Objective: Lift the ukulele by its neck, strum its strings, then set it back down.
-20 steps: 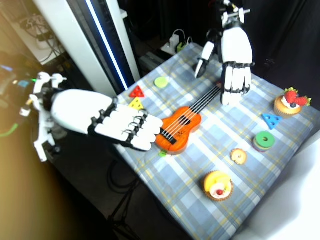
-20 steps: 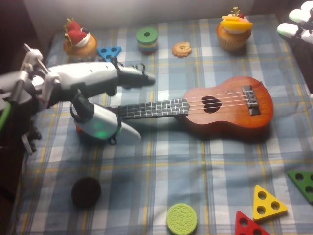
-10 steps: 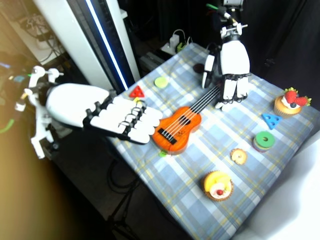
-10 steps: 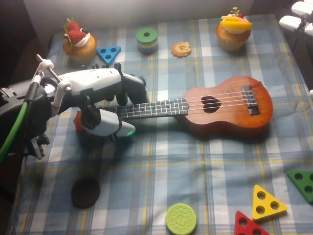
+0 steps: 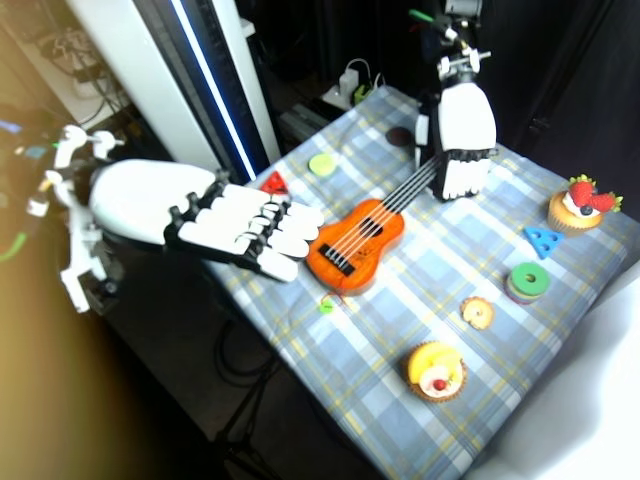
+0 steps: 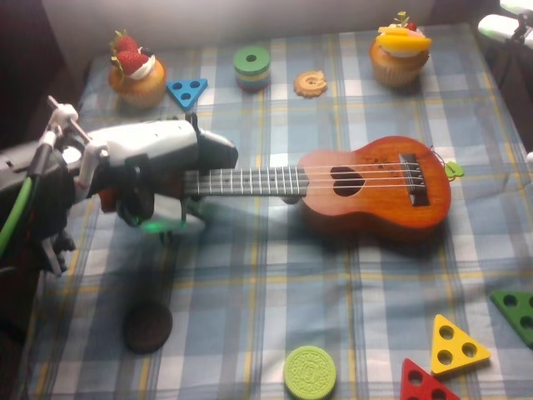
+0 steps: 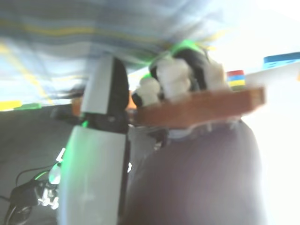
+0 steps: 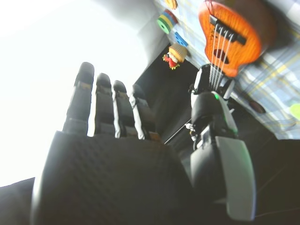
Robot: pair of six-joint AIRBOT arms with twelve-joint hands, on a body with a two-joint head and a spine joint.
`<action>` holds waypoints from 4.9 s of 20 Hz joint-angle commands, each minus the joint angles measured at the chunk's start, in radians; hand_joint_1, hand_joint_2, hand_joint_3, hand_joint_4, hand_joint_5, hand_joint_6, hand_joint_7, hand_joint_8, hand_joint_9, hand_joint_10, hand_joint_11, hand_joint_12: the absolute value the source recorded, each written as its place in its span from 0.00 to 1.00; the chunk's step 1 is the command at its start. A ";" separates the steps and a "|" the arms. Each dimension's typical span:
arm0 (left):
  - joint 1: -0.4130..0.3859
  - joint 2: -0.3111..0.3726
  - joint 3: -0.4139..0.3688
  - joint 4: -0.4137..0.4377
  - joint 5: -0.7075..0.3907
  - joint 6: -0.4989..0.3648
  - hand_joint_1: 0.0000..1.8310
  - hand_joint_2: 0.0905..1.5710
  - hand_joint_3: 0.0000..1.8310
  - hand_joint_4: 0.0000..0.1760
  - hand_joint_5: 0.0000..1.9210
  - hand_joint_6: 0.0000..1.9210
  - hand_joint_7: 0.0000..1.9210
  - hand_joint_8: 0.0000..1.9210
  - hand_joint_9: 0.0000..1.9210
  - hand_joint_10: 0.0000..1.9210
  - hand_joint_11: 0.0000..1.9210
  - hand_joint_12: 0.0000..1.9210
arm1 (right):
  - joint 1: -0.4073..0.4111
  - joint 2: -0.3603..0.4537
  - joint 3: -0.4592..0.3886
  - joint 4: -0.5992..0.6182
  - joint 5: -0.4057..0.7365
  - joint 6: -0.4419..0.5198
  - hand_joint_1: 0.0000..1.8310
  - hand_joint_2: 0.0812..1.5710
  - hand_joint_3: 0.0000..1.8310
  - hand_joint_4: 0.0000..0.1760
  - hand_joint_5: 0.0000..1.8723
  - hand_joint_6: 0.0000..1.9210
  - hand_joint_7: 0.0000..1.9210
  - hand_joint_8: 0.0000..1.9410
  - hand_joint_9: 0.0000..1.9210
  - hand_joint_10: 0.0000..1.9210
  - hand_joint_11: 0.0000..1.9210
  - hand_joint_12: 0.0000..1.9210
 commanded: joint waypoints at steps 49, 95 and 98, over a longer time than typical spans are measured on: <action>-0.106 0.089 -0.082 0.109 -0.330 -0.103 0.71 0.75 0.08 0.00 0.27 1.00 0.34 0.83 0.50 1.00 0.56 1.00 | 0.258 -0.069 0.019 -0.347 -0.197 0.118 0.12 0.89 0.00 0.00 0.37 0.04 0.04 0.01 0.00 0.00 0.00 0.00; 0.045 0.111 -0.121 0.049 -0.407 -0.133 0.38 0.70 0.00 0.05 0.00 0.00 0.00 0.00 0.02 0.05 0.00 0.36 | 0.259 0.025 -0.027 -0.256 0.006 0.073 0.26 0.88 0.00 0.19 0.06 0.00 0.00 0.00 0.00 0.00 0.00 0.00; 0.053 0.166 -0.141 0.103 -0.525 -0.262 0.35 0.72 0.00 0.18 0.00 0.00 0.00 0.00 0.00 0.00 0.00 0.04 | 0.259 0.053 -0.040 -0.208 0.048 0.039 0.35 0.90 0.00 0.22 0.00 0.00 0.00 0.00 0.00 0.00 0.00 0.12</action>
